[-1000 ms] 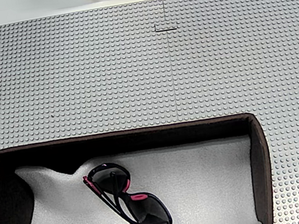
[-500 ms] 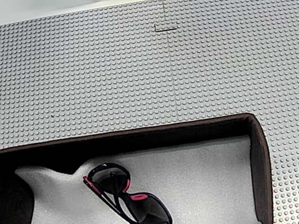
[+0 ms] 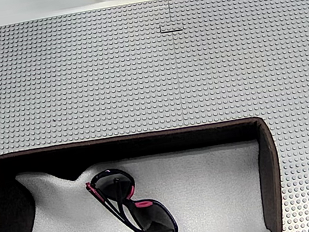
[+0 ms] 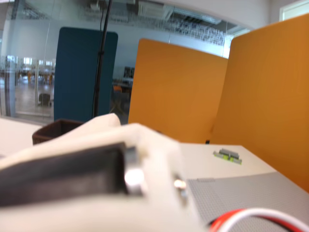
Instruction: Grasp a glasses and put it in the bin.
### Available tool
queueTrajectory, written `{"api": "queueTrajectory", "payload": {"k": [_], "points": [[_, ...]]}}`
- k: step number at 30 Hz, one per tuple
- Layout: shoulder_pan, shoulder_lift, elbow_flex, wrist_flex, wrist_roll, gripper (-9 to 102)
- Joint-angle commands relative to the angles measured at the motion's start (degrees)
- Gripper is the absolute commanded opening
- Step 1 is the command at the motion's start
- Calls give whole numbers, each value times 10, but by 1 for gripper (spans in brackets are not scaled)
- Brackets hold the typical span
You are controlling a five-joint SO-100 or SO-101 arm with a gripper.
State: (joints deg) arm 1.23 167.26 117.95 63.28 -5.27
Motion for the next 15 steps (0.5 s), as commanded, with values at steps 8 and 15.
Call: {"api": "queueTrajectory", "payload": {"k": [8,15], "points": [[-9,-1,23,-36,14,25],[-39,-13,76,-81,5,23]]}}
